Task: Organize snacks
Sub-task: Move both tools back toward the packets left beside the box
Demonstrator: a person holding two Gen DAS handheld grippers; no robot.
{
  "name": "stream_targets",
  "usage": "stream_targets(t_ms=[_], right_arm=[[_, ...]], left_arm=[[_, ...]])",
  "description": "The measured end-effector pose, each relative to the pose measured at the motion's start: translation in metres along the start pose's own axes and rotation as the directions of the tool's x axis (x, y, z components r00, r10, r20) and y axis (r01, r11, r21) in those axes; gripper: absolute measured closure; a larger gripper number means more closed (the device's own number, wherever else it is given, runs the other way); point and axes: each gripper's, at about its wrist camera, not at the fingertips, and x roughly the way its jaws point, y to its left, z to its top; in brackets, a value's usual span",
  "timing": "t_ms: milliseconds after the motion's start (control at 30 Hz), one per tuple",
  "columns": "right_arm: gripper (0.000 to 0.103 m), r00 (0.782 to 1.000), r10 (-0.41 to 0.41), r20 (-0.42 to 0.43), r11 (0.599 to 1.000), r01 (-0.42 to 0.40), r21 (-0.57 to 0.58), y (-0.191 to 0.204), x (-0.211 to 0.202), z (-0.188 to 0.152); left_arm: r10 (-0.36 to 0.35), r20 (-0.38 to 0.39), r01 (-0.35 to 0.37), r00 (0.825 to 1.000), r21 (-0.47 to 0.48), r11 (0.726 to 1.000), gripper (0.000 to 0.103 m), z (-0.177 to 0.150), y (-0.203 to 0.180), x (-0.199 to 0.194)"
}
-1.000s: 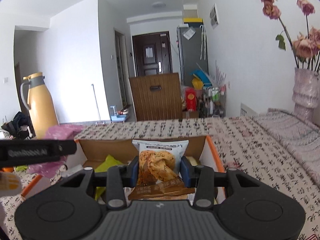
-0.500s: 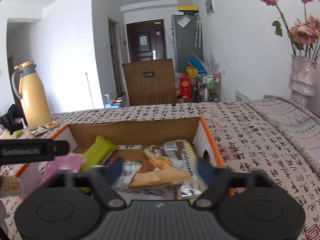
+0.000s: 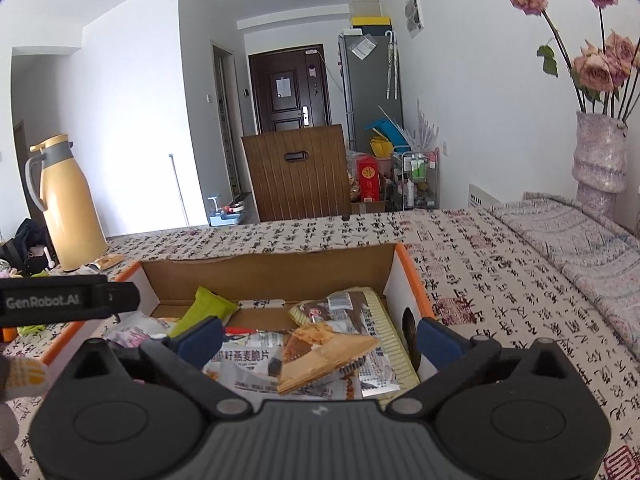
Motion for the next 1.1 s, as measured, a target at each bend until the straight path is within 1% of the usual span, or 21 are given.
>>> stream_targets(t_ms=[267, 500, 800, 1100], right_arm=[[0.0, 1.0, -0.006, 0.021, 1.0, 0.006, -0.016, 0.006, -0.024, 0.003], [0.0, 1.0, 0.005, 0.001, 1.0, -0.005, -0.013, 0.011, -0.043, -0.007], [0.0, 0.998, 0.01, -0.066, 1.0, -0.011, -0.025, 0.023, -0.062, -0.035], [0.0, 0.989, 0.016, -0.146, 0.999, -0.023, -0.047, 0.034, -0.067, -0.06]], left_arm=[[0.009, 0.028, -0.009, 1.0, -0.004, 1.0, 0.0, 0.005, 0.006, -0.025], [0.015, 0.019, -0.015, 1.0, 0.01, 1.0, 0.0, -0.008, 0.016, -0.045], [0.017, -0.022, -0.017, 1.0, 0.008, 1.0, 0.0, -0.038, 0.038, -0.062], [0.019, -0.083, -0.018, 0.996, 0.021, 1.0, 0.0, -0.069, 0.057, -0.065]])
